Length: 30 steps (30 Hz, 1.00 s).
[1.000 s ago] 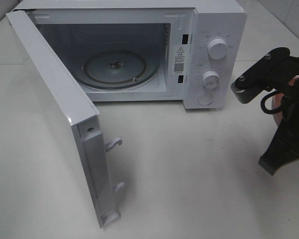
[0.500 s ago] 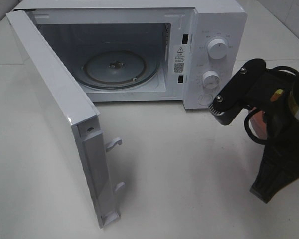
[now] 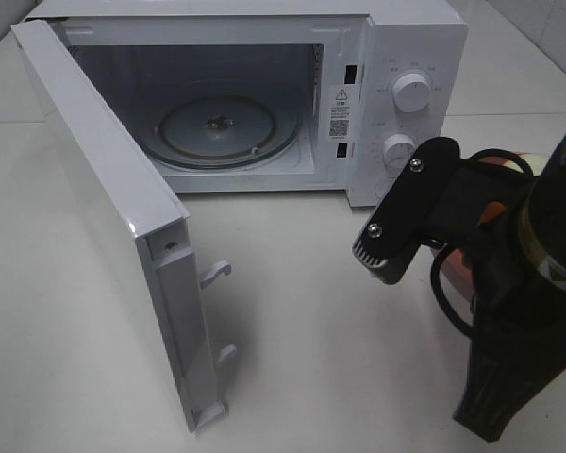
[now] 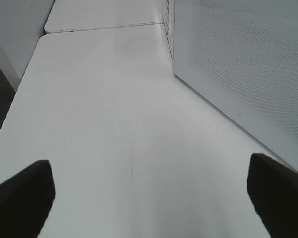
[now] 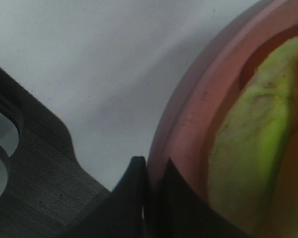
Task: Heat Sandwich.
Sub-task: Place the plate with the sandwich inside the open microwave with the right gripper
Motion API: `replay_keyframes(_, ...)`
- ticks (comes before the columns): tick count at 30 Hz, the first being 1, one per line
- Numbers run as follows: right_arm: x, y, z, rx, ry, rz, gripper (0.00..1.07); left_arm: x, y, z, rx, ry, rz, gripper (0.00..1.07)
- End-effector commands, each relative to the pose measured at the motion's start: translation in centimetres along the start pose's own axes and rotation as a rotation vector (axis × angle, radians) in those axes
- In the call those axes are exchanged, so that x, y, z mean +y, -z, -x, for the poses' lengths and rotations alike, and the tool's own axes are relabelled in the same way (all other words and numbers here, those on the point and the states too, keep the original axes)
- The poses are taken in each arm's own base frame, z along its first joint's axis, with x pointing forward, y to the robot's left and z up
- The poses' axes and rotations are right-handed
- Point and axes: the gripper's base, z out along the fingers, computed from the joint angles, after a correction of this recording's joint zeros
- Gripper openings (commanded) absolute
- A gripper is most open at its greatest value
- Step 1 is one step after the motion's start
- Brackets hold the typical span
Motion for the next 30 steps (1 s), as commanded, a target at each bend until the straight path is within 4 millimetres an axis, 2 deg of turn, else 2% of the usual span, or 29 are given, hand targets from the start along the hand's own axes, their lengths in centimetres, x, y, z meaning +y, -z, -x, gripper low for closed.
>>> replay_keyframes(1,0.2,0.4,-0.2,-0.015,0.043,-0.037,0.03,0.0,0.3,-0.1,-0.030,0.001,0.005,1.03)
replay_keyframes(6,1.1,0.8,-0.1,-0.042,0.136,-0.042,0.02,0.0,0.3,-0.1,-0.030,0.001,0.005,1.03)
replay_keyframes(11,1.2,0.9,-0.1,-0.055,0.189,-0.053,0.02,0.0,0.3,-0.1,-0.030,0.001,0.005,1.03)
replay_keyframes(19,1.5,0.9,0.5,-0.121,0.403,-0.042,0.03,0.0,0.3,-0.1,-0.030,0.001,0.005,1.03)
replay_keyframes(30,1.8,1.1,1.2,-0.205,0.585,-0.039,0.03,0.0,0.3,-0.1,-0.030,0.001,0.005,1.03)
